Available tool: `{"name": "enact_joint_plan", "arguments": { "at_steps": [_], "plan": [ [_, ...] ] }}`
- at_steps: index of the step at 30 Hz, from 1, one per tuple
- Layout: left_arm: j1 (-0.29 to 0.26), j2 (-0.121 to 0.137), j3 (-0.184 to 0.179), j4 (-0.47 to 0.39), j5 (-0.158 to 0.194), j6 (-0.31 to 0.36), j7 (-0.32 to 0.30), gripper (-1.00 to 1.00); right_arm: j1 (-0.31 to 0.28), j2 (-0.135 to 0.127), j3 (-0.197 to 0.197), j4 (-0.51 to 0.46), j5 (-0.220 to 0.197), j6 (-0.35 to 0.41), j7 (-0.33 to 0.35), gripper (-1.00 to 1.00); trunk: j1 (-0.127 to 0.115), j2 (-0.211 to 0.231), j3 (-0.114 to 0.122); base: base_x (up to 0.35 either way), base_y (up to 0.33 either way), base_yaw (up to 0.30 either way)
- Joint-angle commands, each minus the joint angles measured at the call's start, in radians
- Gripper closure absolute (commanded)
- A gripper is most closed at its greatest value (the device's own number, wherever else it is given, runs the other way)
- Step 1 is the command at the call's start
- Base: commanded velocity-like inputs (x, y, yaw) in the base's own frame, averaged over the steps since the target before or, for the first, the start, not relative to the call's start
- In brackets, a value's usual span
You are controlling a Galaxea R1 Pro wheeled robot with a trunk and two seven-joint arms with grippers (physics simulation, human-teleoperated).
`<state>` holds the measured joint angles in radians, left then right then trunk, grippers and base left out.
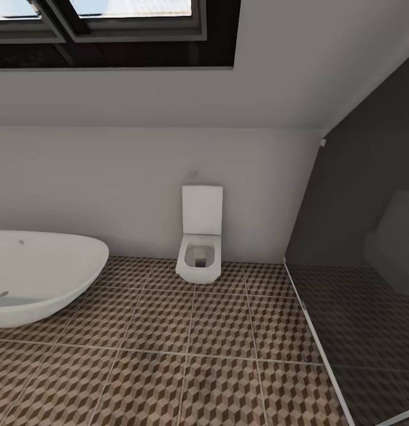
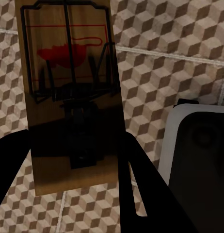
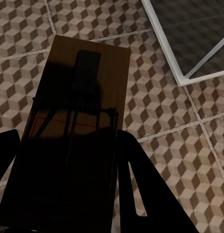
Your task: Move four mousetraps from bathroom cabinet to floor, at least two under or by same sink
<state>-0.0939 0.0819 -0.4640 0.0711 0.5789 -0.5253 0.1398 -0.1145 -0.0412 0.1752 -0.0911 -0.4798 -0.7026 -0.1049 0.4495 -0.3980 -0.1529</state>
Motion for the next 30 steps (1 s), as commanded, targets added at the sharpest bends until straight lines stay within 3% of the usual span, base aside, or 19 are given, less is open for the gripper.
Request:
{"name": "enact_joint_plan", "arguments": {
  "at_steps": [1,30],
  "plan": [
    [-0.001,-0.001,-0.007,0.003,-0.002,-0.004,0.006,1.00,-0.001,0.000,0.009,0.000,-0.002,-0.001,-0.009,1.00,0.001,-0.002,-0.002,0.000,0.000,0.000],
    [-0.001,-0.001,-0.007,0.003,-0.002,-0.004,0.006,1.00,-0.001,0.000,0.009,-0.001,-0.002,-0.001,-0.009,1.00,0.001,-0.002,-0.002,0.000,0.000,0.000]
  ]
}}
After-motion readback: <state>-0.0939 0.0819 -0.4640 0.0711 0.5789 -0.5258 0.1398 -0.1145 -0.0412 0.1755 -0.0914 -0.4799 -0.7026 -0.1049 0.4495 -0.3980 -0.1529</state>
